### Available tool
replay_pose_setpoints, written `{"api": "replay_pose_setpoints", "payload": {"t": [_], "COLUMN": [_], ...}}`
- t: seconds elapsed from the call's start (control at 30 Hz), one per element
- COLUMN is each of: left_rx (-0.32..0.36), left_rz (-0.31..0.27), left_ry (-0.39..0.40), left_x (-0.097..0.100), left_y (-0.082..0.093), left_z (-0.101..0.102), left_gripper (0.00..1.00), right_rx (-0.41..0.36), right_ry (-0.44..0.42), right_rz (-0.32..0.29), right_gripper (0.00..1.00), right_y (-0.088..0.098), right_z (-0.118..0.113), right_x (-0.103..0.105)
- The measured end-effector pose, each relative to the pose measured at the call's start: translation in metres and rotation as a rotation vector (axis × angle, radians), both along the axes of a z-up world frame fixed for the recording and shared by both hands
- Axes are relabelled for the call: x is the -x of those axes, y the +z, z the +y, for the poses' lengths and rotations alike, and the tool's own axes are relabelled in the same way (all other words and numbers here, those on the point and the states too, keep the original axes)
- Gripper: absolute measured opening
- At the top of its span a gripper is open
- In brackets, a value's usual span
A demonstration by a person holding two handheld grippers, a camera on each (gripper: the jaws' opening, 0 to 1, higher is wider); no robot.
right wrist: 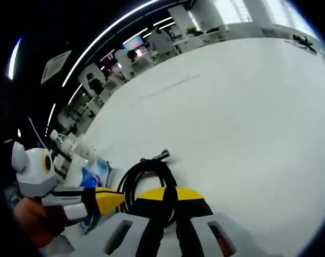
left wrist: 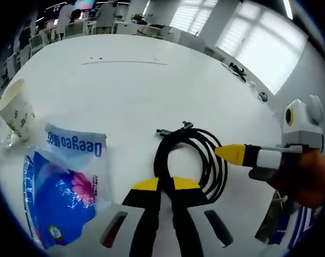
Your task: Arrange the tabletop items into an orderly group along one side of the table until the central work area is clear of visible clutter.
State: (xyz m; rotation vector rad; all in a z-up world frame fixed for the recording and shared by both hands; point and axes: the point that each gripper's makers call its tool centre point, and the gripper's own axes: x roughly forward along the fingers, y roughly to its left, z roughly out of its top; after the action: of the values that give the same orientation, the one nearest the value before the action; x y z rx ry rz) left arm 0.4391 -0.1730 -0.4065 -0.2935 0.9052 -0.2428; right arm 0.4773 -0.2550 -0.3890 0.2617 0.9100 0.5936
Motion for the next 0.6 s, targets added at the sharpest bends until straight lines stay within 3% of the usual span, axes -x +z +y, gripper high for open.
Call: {"api": "replay_pose_setpoints", "payload": {"t": [0.33, 0.6], "left_rx": [-0.029, -0.025], "left_rz": [-0.005, -0.010], "left_ry": [-0.028, -0.001], "left_x": [-0.002, -0.002], "left_y": [0.000, 0.007], "left_z": [0.002, 0.007], "left_gripper": [0.06, 0.16], "right_rx": [-0.003, 0.016], "right_ry": [0.003, 0.004], "right_rz": [-0.003, -0.007], "right_gripper": [0.02, 0.09], "right_y": [-0.003, 0.001], "right_z": [0.001, -0.003], "right_x": [-0.009, -0.008]}}
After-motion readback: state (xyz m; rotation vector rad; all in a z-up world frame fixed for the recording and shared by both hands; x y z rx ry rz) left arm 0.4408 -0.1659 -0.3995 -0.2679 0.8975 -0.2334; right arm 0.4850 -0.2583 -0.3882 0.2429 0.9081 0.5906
